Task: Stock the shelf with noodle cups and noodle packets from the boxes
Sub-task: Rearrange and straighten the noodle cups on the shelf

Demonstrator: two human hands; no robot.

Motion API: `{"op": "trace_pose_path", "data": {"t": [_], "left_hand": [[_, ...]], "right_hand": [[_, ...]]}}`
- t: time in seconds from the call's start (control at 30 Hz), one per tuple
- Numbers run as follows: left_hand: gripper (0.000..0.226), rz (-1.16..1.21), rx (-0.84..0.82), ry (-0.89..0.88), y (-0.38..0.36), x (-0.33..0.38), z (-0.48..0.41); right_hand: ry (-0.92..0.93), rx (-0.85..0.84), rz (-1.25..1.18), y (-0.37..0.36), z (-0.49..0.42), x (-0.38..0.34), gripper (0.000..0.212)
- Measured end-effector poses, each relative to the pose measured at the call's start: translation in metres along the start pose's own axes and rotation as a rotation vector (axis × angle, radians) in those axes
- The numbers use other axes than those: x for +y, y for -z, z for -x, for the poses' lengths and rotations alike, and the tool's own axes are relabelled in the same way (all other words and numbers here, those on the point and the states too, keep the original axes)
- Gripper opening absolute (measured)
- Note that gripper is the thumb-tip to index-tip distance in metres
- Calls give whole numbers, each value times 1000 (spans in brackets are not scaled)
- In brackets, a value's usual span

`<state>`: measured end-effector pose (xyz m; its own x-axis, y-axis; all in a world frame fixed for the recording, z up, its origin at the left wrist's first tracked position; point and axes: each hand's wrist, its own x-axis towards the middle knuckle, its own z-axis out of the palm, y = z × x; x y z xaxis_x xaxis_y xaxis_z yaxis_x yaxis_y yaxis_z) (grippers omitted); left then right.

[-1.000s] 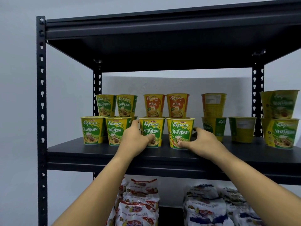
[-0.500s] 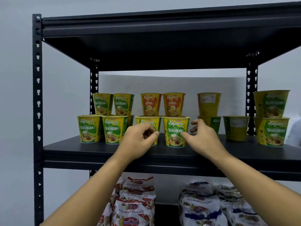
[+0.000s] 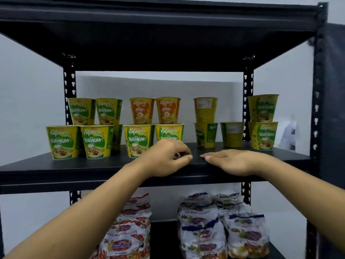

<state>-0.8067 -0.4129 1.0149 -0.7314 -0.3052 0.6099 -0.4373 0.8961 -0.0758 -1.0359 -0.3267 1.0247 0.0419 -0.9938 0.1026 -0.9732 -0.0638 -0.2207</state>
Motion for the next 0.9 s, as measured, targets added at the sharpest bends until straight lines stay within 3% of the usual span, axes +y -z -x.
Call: {"op": "trace_pose_path", "data": {"t": [0.5, 0.9], "left_hand": [[49, 138, -437, 182, -66, 69, -131], [65, 117, -531, 304, -103, 88, -178]], "right_hand": [[-243, 34, 77, 25, 27, 108, 58], [-221, 81, 72, 39, 30, 163, 61]]}}
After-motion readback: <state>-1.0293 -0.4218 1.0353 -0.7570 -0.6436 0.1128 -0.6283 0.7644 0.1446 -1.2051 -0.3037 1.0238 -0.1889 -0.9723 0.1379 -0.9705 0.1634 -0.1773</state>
